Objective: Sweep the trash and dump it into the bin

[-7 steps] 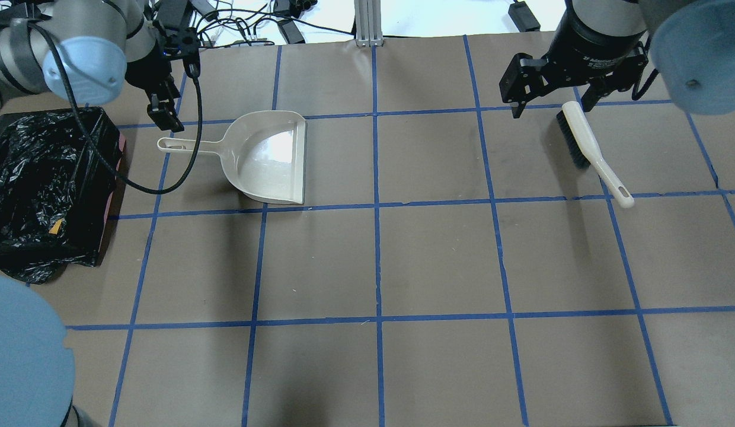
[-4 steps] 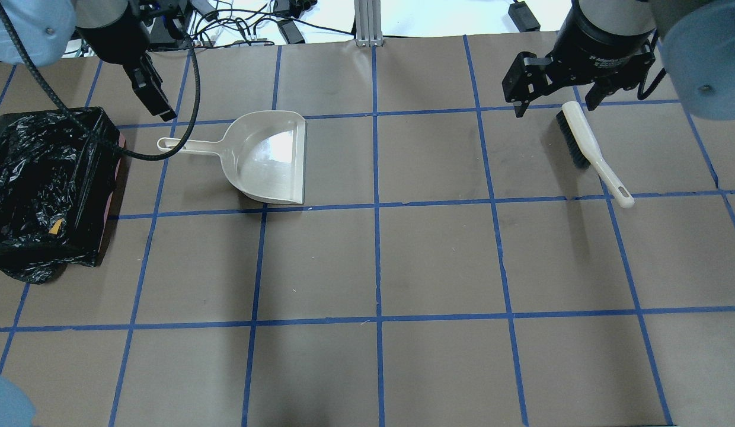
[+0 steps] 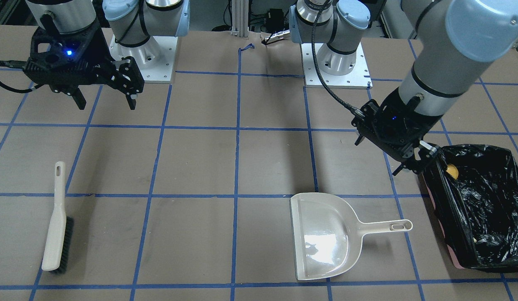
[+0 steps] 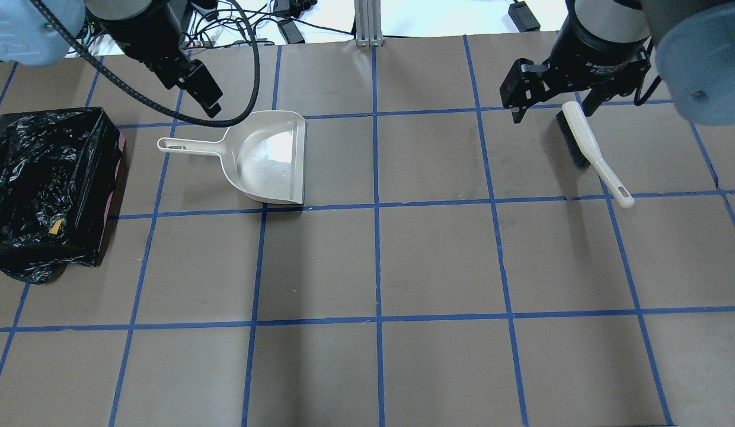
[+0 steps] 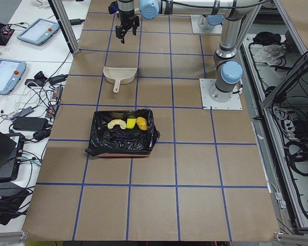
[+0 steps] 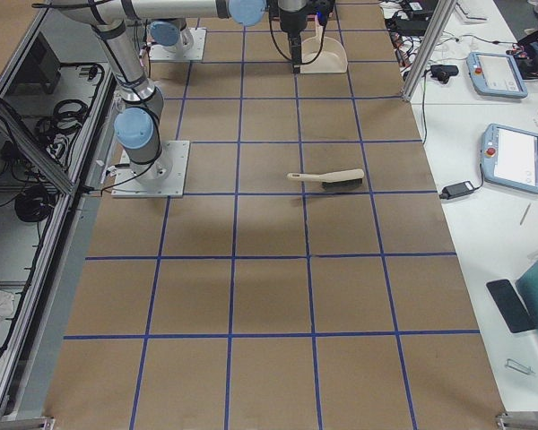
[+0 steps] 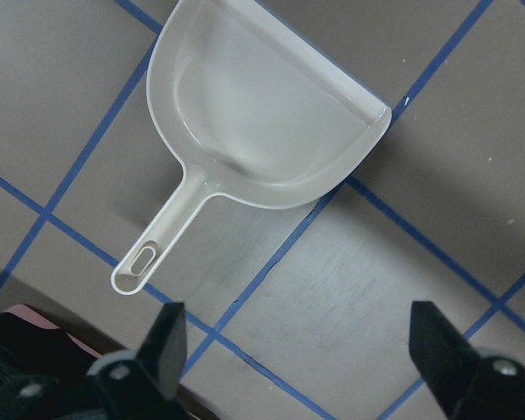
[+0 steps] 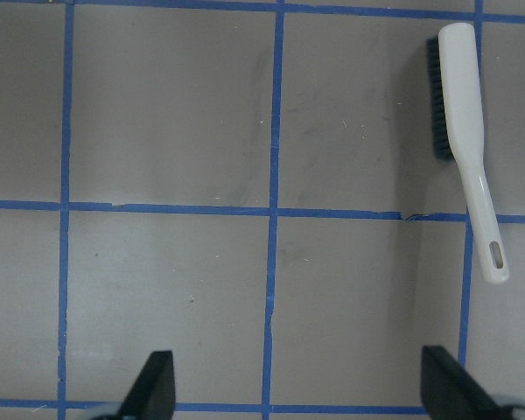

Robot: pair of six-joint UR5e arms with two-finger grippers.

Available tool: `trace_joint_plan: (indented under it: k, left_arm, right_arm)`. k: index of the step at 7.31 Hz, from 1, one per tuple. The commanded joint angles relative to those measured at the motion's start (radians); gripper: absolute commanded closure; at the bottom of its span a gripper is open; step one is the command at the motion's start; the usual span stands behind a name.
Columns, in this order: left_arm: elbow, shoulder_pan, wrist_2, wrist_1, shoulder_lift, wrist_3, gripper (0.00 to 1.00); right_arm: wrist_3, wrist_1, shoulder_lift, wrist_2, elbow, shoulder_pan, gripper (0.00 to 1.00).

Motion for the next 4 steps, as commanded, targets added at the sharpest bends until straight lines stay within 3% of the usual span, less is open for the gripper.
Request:
trace_joint_plan:
  k: [1,4]
  left_arm:
    - [-0.002,-0.007,-0.041,-0.064,0.033,-0.277,0.00]
    - [-0.047,-0.006,-0.032,-0.085,0.074,-0.433,0.00]
  right_arm:
    - [-0.001,0.000,-0.001,0.002,0.001,0.000,0.00]
    - [-0.003,0.001,0.004,0.008,0.001,-0.001,0.00]
